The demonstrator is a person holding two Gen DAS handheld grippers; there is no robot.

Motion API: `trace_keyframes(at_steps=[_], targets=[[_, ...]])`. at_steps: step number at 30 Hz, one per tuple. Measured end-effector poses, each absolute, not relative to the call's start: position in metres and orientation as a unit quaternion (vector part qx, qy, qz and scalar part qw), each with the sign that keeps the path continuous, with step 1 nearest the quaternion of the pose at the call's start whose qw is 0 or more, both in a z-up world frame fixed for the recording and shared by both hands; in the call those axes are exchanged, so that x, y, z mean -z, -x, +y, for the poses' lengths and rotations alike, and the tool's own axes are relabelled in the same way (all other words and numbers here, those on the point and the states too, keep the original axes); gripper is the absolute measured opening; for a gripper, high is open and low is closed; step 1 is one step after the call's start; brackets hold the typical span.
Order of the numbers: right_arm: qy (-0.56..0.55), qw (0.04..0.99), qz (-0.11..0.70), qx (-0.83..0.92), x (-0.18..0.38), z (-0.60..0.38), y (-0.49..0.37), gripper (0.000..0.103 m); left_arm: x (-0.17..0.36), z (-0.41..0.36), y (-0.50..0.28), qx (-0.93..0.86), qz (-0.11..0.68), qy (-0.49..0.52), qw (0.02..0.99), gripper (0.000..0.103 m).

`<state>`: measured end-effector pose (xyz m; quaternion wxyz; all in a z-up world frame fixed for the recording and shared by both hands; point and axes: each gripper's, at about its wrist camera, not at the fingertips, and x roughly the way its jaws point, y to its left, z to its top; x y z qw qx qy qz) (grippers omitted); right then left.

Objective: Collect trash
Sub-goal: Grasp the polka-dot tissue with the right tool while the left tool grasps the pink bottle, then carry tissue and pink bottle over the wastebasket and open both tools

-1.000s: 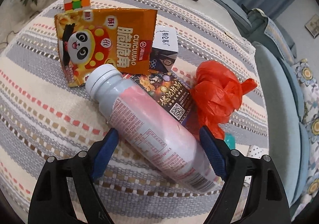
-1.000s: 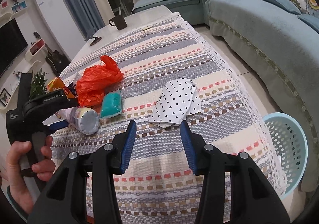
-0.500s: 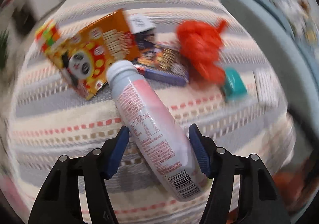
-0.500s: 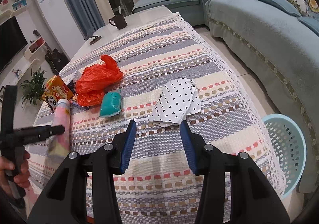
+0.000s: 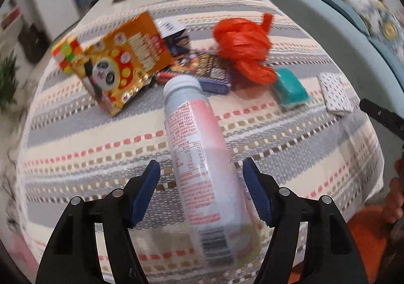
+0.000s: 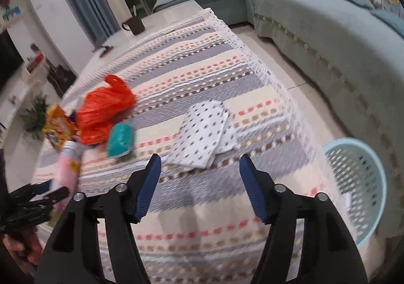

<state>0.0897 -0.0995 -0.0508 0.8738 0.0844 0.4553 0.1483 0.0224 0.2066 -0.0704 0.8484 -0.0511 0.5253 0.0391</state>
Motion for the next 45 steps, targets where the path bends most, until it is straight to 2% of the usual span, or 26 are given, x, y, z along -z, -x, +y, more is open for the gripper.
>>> trace_keyframes(at_steps=[2, 3, 10, 12, 13, 14, 17, 19, 24, 36, 45], targets=[[-0.072, 0.865, 0.473, -0.151, 0.056, -0.094, -0.104, 0.066, 0.078, 0.208, -0.027, -0.037, 0.532, 0.083, 0.842, 0.051], [-0.069, 0.861, 0.481, -0.151, 0.059, -0.092, -0.110, 0.066, 0.080, 0.211, -0.028, -0.041, 0.534, 0.093, 0.839, 0.049], [-0.065, 0.844, 0.512, -0.145, 0.081, -0.078, -0.141, 0.064, 0.082, 0.205, -0.018, -0.045, 0.517, 0.090, 0.850, 0.048], [-0.048, 0.849, 0.508, -0.135, 0.083, -0.072, -0.141, 0.059, 0.078, 0.200, -0.015, -0.038, 0.510, 0.097, 0.854, 0.047], [-0.039, 0.851, 0.506, -0.135, 0.082, -0.070, -0.140, 0.052, 0.076, 0.198, -0.013, -0.034, 0.504, 0.099, 0.857, 0.047], [-0.032, 0.853, 0.503, -0.138, 0.081, -0.067, -0.138, 0.040, 0.072, 0.197, -0.011, -0.030, 0.498, 0.102, 0.861, 0.047], [-0.019, 0.855, 0.497, -0.150, 0.078, -0.063, -0.135, 0.026, 0.064, 0.192, -0.010, -0.019, 0.489, 0.106, 0.866, 0.047], [-0.023, 0.856, 0.491, -0.161, 0.074, -0.064, -0.132, 0.018, 0.058, 0.185, -0.009, -0.009, 0.485, 0.104, 0.868, 0.047], [-0.040, 0.868, 0.464, -0.174, 0.053, -0.078, -0.114, 0.010, 0.043, 0.164, -0.012, 0.019, 0.468, 0.110, 0.877, 0.047], [-0.098, 0.898, 0.406, -0.141, -0.006, -0.161, -0.080, 0.009, -0.005, 0.083, -0.048, 0.099, 0.427, 0.088, 0.895, 0.047], [-0.147, 0.914, 0.372, -0.066, -0.025, -0.265, -0.053, 0.009, -0.034, -0.027, -0.070, 0.189, 0.395, 0.040, 0.898, 0.047]])
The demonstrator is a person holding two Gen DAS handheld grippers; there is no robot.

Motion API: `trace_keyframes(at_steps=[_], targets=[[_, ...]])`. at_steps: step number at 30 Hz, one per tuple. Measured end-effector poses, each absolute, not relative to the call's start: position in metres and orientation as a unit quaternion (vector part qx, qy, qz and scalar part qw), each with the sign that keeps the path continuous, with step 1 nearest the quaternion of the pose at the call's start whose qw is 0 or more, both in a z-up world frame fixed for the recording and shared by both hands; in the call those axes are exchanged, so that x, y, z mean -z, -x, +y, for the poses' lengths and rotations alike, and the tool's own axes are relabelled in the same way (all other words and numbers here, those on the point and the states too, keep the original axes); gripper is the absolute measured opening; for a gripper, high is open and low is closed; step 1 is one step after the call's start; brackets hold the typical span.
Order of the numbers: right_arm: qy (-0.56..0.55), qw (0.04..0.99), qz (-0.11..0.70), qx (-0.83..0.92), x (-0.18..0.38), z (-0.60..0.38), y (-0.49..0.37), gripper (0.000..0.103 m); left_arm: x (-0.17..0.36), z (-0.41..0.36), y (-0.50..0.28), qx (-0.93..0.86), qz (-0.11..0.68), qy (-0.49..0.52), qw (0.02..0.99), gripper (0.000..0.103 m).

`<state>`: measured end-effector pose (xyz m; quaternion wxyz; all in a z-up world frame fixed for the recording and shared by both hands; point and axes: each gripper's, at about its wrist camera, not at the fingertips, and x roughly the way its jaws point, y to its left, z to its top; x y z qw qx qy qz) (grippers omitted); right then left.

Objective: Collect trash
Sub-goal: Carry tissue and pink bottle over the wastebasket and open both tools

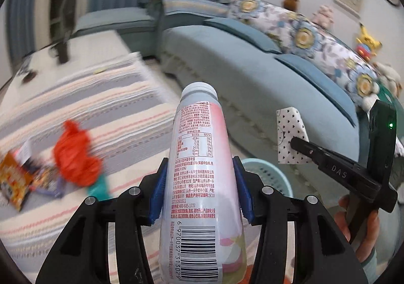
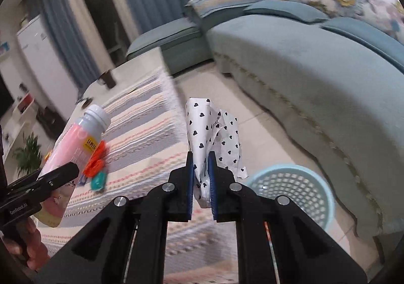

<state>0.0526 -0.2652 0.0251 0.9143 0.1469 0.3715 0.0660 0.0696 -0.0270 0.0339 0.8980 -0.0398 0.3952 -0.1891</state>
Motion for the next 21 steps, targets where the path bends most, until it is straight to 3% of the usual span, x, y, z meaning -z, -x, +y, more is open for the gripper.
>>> trace_keyframes(at_steps=[9, 21], targets=[[-0.191, 0.894, 0.405, 0.001, 0.022, -0.342, -0.038, 0.009, 0.004, -0.129, -0.092, 0.272, 0.418, 0.018, 0.866, 0.047], [-0.231, 0.840, 0.489, 0.044, 0.102, -0.377, -0.044, 0.010, 0.067, -0.178, -0.111, 0.301, 0.474, 0.007, 0.827, 0.047]])
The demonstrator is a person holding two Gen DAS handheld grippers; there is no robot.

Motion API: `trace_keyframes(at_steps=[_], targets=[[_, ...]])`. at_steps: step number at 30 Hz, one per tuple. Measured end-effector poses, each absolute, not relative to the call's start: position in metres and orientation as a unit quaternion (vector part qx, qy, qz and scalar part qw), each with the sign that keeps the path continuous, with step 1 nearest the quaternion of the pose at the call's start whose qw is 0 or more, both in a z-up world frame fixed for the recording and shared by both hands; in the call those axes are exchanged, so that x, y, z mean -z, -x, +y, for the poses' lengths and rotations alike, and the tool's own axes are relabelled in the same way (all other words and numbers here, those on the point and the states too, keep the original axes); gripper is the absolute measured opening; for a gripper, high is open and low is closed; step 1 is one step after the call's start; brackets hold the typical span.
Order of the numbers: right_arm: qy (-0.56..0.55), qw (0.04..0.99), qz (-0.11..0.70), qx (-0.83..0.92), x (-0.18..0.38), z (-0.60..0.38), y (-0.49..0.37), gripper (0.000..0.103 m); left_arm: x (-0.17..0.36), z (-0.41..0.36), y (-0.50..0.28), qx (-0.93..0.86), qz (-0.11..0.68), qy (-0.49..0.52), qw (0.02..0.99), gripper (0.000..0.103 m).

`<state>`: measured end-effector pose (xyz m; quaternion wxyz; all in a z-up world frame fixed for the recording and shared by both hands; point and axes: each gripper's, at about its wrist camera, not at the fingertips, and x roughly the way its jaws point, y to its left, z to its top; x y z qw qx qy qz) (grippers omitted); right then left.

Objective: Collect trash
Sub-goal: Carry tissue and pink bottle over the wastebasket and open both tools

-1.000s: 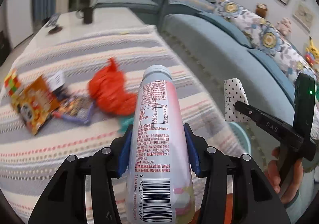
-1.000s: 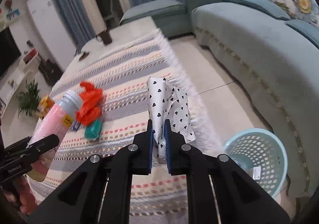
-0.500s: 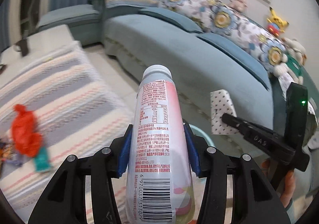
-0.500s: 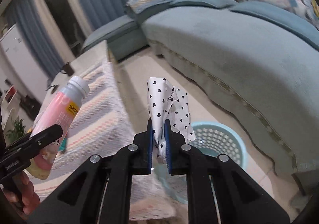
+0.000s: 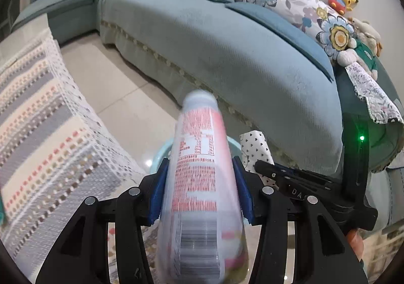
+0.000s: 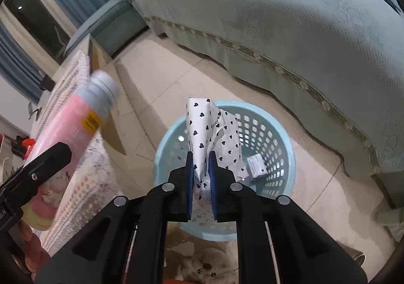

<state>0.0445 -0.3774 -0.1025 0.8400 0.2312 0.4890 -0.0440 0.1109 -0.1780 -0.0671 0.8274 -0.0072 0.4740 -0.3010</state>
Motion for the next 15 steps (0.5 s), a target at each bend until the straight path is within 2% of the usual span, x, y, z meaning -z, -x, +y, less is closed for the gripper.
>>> trace_keyframes(at_steps=[3, 5, 9, 15], targets=[[-0.236, 0.834, 0.497, 0.046, 0.111, -0.379, -0.047, 0.012, 0.072, -0.180, -0.113, 0.303, 0.478, 0.017, 0.824, 0.052], [-0.232, 0.832, 0.501, 0.053, 0.113, -0.378, -0.048, 0.022, 0.072, -0.178, -0.113, 0.299, 0.478, 0.013, 0.826, 0.055], [-0.235, 0.829, 0.504, 0.062, 0.116, -0.381, -0.046, 0.042, 0.073, -0.166, -0.111, 0.295, 0.480, 0.019, 0.826, 0.055], [-0.233, 0.834, 0.497, 0.059, 0.108, -0.378, -0.041, 0.043, 0.066, -0.141, -0.105, 0.287, 0.475, 0.035, 0.831, 0.055]])
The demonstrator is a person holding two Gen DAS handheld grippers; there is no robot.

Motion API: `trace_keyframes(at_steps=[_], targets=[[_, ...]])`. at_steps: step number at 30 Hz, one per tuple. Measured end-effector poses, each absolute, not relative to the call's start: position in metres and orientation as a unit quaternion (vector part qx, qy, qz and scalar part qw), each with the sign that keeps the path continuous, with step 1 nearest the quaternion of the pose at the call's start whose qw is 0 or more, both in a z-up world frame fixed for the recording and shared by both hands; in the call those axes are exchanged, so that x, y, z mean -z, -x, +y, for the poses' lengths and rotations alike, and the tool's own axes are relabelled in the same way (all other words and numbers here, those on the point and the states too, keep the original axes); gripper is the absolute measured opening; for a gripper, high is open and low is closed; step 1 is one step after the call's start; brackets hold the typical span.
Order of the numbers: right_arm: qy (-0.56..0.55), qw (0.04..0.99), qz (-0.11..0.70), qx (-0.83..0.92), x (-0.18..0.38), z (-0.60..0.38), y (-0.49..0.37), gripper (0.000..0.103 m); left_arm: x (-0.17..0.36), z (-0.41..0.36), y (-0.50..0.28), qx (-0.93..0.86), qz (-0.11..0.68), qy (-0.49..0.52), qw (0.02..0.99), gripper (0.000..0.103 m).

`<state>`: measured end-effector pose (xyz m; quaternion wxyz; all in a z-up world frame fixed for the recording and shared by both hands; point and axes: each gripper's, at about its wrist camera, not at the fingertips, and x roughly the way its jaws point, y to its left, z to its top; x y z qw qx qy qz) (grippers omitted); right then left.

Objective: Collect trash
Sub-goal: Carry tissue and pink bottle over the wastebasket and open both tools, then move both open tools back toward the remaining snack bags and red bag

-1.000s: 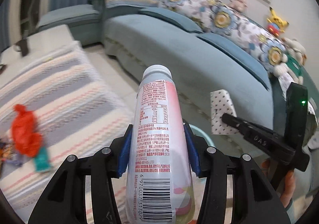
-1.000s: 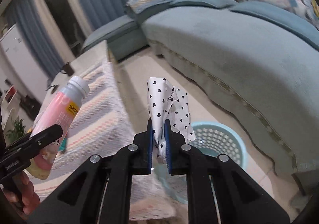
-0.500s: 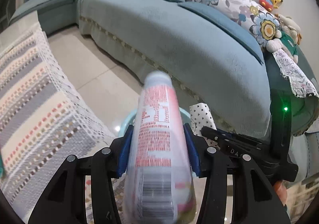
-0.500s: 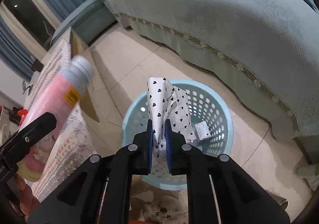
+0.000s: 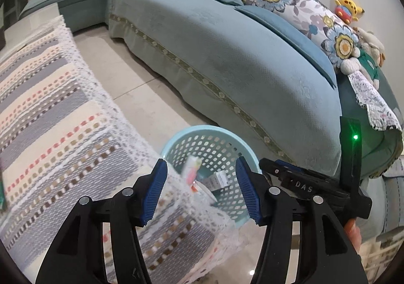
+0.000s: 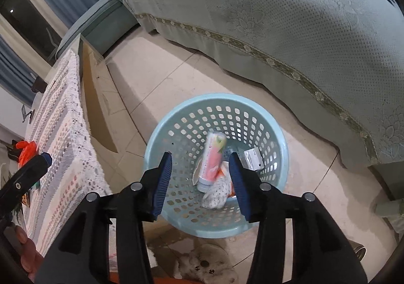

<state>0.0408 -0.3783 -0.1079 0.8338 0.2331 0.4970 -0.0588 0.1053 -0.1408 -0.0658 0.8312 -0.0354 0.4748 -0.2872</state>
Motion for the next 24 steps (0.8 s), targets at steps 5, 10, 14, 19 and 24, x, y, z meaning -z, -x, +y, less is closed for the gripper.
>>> trace_keyframes(at_steps=[5, 10, 14, 19, 24], targets=[[-0.214, 0.847, 0.485, 0.040, 0.086, -0.358, -0.042, 0.043, 0.050, -0.116, -0.098, 0.277, 0.462, 0.052, 0.841, 0.055], [-0.183, 0.870, 0.457, 0.009, 0.054, -0.322, -0.044, 0.043, 0.023, -0.071, -0.087, 0.257, 0.434, 0.078, 0.860, 0.055], [-0.156, 0.892, 0.422, -0.031, 0.021, -0.282, -0.048, 0.043, 0.002, -0.022, -0.079, 0.228, 0.408, 0.103, 0.878, 0.055], [-0.126, 0.907, 0.392, -0.088, -0.011, -0.221, -0.060, 0.043, -0.018, 0.058, -0.067, 0.161, 0.377, 0.135, 0.902, 0.055], [-0.094, 0.908, 0.383, -0.142, -0.028, -0.154, -0.079, 0.043, -0.025, 0.142, -0.053, 0.080, 0.358, 0.161, 0.916, 0.055]])
